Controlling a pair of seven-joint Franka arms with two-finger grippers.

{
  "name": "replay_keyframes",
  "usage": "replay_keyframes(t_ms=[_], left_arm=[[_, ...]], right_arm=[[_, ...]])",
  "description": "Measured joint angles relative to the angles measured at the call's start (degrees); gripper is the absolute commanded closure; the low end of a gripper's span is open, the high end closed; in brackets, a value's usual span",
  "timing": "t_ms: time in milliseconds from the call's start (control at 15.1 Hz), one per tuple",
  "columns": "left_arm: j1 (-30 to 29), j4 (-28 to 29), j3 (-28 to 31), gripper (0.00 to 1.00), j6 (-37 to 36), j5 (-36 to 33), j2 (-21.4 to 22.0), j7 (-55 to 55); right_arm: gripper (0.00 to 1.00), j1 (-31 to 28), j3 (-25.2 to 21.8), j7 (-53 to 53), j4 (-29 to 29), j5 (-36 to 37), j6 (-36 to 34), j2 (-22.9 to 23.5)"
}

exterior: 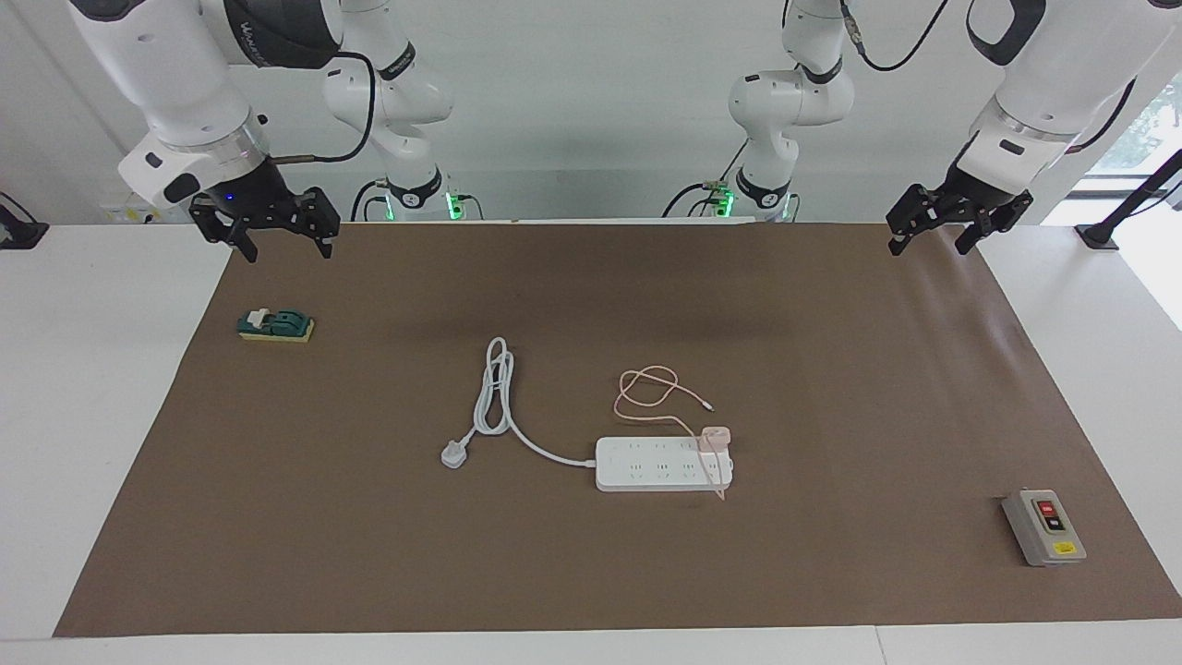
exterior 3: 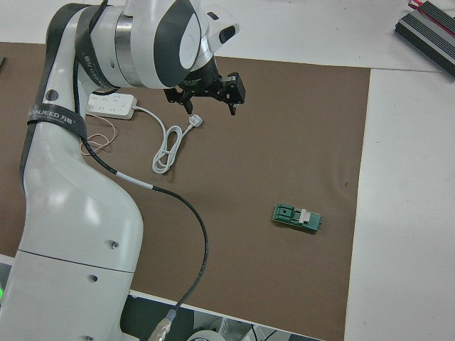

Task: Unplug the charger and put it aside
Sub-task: 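Reach the left gripper to the pink charger and grasp it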

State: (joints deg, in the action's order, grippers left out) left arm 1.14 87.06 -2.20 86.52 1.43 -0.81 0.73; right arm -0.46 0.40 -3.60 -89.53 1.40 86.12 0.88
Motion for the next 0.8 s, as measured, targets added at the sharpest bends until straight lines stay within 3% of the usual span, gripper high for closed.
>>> replay_keyframes(t_ms=[796], left_arm=[[0.0, 0.8, 0.1, 0.0, -1.3, 0.0, 0.2, 0.3]], right_arm=[[0.0, 0.0, 0.0, 0.0, 0.0, 0.0, 0.0, 0.0]])
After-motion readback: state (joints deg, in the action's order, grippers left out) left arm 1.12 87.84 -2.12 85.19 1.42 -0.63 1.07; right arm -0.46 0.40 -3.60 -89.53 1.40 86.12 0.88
